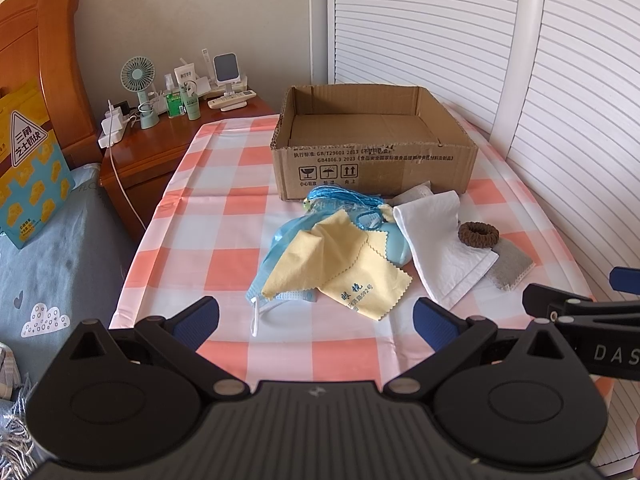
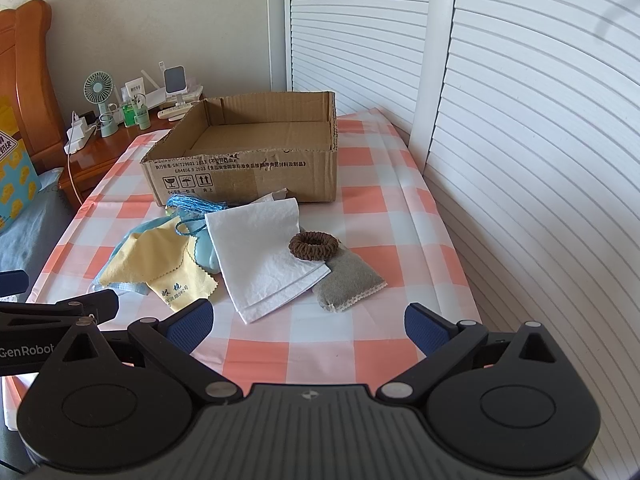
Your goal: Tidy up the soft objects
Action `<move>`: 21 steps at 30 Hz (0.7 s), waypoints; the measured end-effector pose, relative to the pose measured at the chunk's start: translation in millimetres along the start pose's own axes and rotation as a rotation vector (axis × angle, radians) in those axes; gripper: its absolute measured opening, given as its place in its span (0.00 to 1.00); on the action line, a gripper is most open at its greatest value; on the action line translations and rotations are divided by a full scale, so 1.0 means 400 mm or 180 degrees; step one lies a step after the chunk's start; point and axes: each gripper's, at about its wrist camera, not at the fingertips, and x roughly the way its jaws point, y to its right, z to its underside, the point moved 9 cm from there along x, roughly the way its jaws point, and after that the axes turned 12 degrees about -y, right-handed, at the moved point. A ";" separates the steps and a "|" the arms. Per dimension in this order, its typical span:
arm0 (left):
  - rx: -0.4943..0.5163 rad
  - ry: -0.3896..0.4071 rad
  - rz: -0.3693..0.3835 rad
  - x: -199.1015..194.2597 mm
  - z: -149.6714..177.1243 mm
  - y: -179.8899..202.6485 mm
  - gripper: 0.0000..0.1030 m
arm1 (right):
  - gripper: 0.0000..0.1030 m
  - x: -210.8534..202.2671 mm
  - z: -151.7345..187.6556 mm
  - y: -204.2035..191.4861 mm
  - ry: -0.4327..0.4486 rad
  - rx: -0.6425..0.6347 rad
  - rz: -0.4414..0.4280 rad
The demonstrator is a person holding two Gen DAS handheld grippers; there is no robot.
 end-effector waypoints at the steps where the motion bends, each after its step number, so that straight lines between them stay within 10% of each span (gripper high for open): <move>1: -0.0003 0.0001 0.0000 0.000 0.000 0.000 0.99 | 1.00 -0.001 0.000 0.000 0.0002 -0.0003 -0.0002; 21: 0.0048 0.0065 0.0080 -0.002 -0.018 0.002 0.99 | 1.00 -0.010 -0.018 -0.004 0.0084 -0.0113 -0.0028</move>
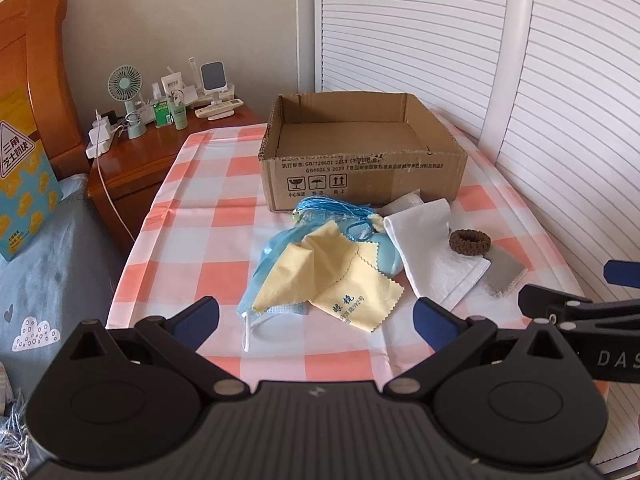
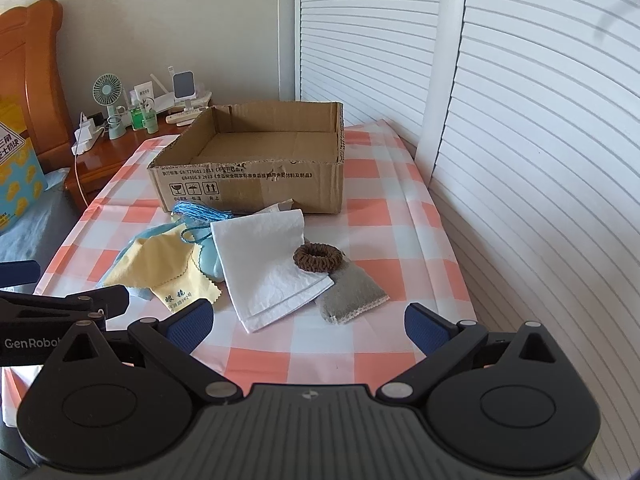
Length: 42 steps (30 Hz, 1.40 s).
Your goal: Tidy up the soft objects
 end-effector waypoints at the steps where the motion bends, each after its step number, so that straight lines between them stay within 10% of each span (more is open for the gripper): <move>1: 0.0023 0.0013 0.0013 0.001 -0.002 0.001 0.99 | 1.00 0.000 -0.001 0.000 0.0009 -0.0014 -0.0009; 42: 0.0472 0.0005 0.0284 0.227 -0.020 0.014 0.99 | 1.00 0.256 0.051 0.047 -0.0367 -0.0310 -0.0095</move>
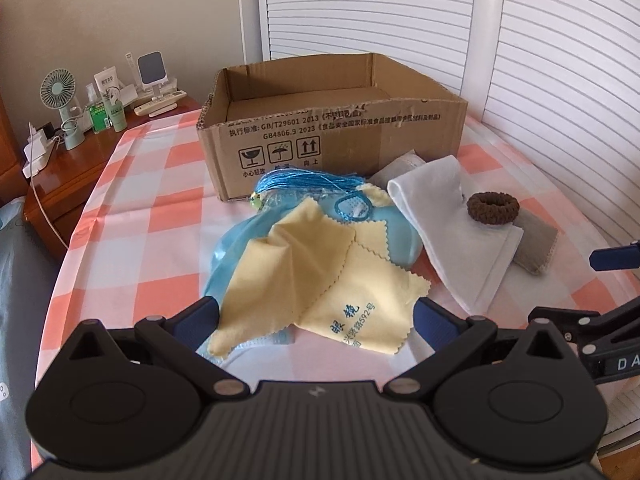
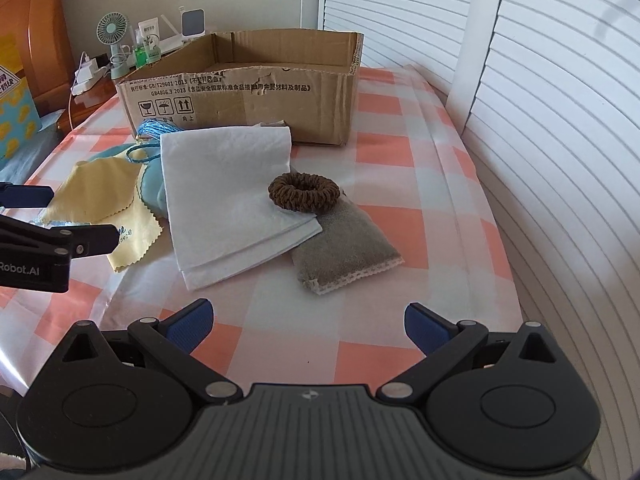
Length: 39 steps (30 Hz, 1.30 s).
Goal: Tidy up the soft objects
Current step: 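Move the left tool to the yellow cloth and close on it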
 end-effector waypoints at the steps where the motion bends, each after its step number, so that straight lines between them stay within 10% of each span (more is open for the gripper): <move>1: 0.0022 -0.0002 0.0003 0.009 -0.008 0.002 0.99 | 1.00 0.003 -0.003 0.002 -0.0006 0.0003 -0.0010; 11: 0.0300 -0.0087 0.0301 0.058 -0.014 0.067 0.99 | 1.00 0.024 0.003 0.009 -0.0078 0.0032 -0.0096; 39: 0.0413 0.0220 -0.0069 0.091 -0.049 0.059 0.92 | 1.00 0.006 0.019 0.001 -0.0028 0.0066 -0.0156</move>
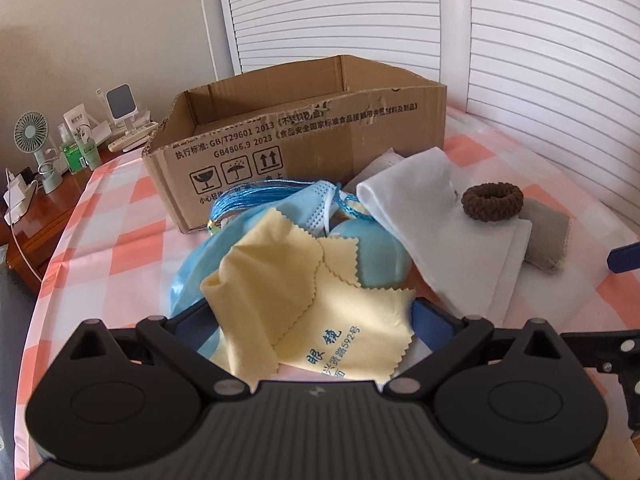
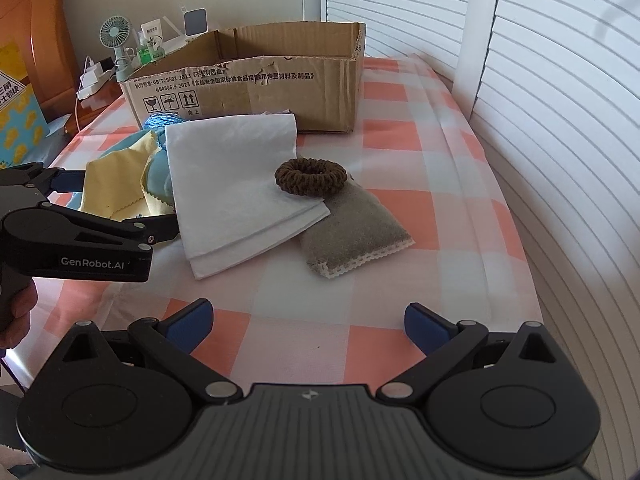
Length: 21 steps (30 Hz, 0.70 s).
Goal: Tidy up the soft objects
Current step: 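Move the left tool to the yellow cloth and close on it, then lift the yellow cloth with the left tool while the right tool grasps the brown hair tie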
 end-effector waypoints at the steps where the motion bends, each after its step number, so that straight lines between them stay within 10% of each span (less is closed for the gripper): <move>1: -0.0018 -0.0013 -0.0009 0.002 -0.001 -0.001 0.89 | 1.00 -0.002 0.000 0.000 0.0004 -0.0002 -0.0001; 5: -0.0054 0.0032 0.0011 -0.015 0.004 0.001 0.62 | 1.00 -0.005 -0.001 0.001 0.0012 0.0000 -0.0016; 13: -0.0189 0.0065 -0.0016 -0.026 0.007 -0.031 0.52 | 1.00 -0.011 -0.001 -0.014 0.0034 -0.0039 -0.0036; 15: -0.0219 0.0049 -0.0011 -0.015 0.006 -0.036 0.28 | 1.00 -0.015 -0.002 -0.017 0.0045 -0.0049 -0.0034; 21: -0.0242 0.0030 0.0052 -0.025 0.015 -0.043 0.06 | 1.00 -0.023 -0.002 -0.022 0.0063 -0.0079 -0.0027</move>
